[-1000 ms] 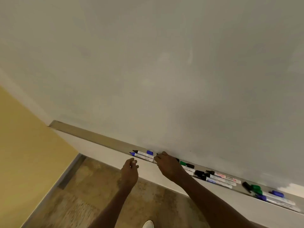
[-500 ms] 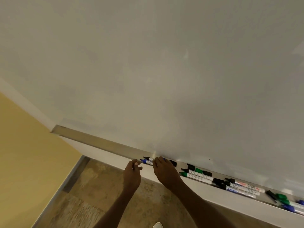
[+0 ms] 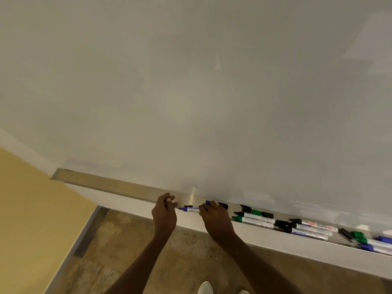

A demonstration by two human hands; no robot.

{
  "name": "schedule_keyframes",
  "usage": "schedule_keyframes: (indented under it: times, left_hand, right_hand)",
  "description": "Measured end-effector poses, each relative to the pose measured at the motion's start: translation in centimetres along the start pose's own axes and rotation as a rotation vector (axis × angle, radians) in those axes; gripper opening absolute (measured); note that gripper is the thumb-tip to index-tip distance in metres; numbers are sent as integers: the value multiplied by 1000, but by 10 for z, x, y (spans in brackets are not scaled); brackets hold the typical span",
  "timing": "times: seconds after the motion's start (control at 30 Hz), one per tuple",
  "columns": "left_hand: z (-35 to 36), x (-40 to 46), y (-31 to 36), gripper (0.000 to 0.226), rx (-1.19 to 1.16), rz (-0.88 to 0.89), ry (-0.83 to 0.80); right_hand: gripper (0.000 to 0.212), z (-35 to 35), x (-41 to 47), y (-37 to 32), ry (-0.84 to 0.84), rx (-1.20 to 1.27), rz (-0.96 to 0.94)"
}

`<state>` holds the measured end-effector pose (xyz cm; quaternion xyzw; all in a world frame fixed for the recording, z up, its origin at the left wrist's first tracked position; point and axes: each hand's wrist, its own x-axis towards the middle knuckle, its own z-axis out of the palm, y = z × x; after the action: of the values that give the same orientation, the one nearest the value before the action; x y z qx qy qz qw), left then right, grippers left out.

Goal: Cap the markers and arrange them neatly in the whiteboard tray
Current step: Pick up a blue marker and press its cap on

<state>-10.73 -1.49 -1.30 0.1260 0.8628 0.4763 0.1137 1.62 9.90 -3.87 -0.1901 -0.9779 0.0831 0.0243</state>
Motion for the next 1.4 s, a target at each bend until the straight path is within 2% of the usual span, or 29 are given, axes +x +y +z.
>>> schedule_keyframes:
  times: [0.1,0.2,0.47,0.6,0.87,0.97,1.17,1.27,1.4]
  left_hand:
    - [0,3,3,23,18,35,42]
    - [9,4,4,23,59,94,-3]
    - [58,1,24,16,210,403,-365]
    - [72,0,25,14,313,428,-502]
    - [79,-1,24,17,517,525,-568]
    - [73,-4,22,21,494,590,-538]
    - [53,1,22,21,341,557,-497]
    - [47,1,28,21,274,518,-527]
    - [43,-2,34,20,226,559,-571]
  right_hand:
    - [38,-9,-8,4,63,22,76]
    - [34,-18,-24,13,132,73,163]
    - [21,-36,-64,46,171,118,377]
    - [22,-43,-73,56,191,114,397]
    - [26,-49,-75,66,208,133,369]
    - [33,-51,-73,68,219,140,333]
    - [37,-56,-67,72,283,134,260]
    - [38,-56,-64,71,257,129,243]
    - [42,-57,-63,72,228,133,241]
